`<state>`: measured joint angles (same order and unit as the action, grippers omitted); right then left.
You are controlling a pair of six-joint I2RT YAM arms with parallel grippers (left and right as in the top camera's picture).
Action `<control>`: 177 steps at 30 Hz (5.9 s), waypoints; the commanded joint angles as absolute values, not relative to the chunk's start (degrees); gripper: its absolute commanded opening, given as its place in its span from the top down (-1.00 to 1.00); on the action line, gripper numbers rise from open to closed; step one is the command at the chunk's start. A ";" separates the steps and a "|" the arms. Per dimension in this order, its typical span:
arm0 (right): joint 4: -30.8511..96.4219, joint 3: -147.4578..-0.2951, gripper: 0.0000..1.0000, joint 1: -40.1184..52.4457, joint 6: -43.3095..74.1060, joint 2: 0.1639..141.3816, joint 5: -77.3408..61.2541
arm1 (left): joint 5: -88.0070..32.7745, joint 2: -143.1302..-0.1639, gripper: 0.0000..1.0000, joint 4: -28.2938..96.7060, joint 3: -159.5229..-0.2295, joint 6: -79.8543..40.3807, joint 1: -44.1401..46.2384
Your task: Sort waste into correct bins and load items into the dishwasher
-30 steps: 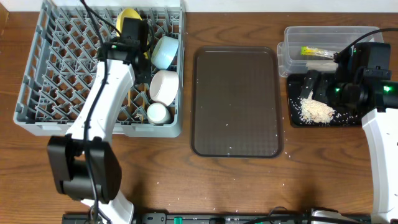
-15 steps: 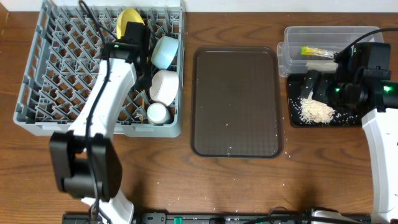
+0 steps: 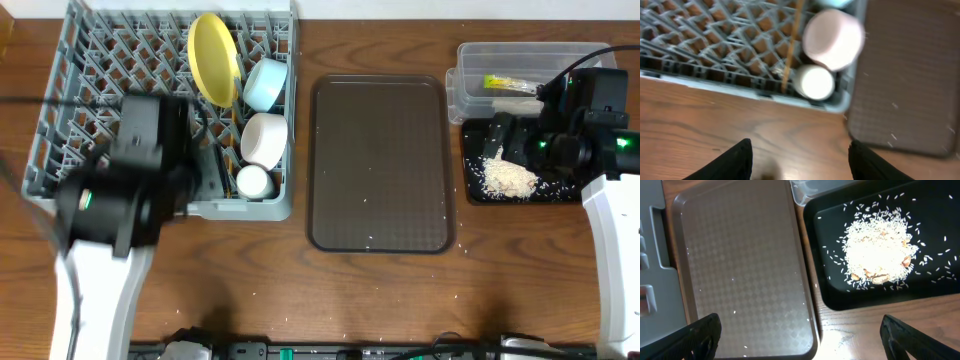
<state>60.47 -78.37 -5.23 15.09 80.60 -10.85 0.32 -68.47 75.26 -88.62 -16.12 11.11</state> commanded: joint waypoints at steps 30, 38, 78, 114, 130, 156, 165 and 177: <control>60.51 -78.96 -0.99 -5.61 15.62 80.79 -10.74 | 0.19 -35.27 -0.96 57.19 -65.52 8.86 9.72; 60.51 -78.96 -0.99 -5.61 15.64 80.79 -10.76 | -3.68 -22.94 -0.96 24.25 -38.00 11.79 -0.12; 60.51 -78.96 -0.98 -5.61 15.62 80.79 -10.74 | -5.82 -0.14 -0.96 3.57 -0.23 11.77 -4.21; 60.49 -78.94 -0.98 -5.13 14.52 78.15 -5.48 | -5.82 -0.27 -0.96 3.60 -0.23 11.77 -4.21; 31.75 -56.40 -0.98 -0.25 -0.69 44.66 -8.19 | -5.80 -0.27 -0.96 3.57 -0.23 11.77 -4.21; 3.09 -0.27 -0.99 4.32 -5.02 2.00 -10.85 | -5.80 -0.27 -0.96 3.60 -0.23 11.77 -4.21; 3.38 -0.30 -0.98 4.32 -4.80 0.27 -10.37 | -5.82 -0.27 -0.96 3.57 -0.23 11.77 -4.21; 3.38 -0.32 -0.99 4.32 -4.80 0.27 -10.37 | -5.82 -0.27 -0.96 3.57 -0.23 11.77 -4.21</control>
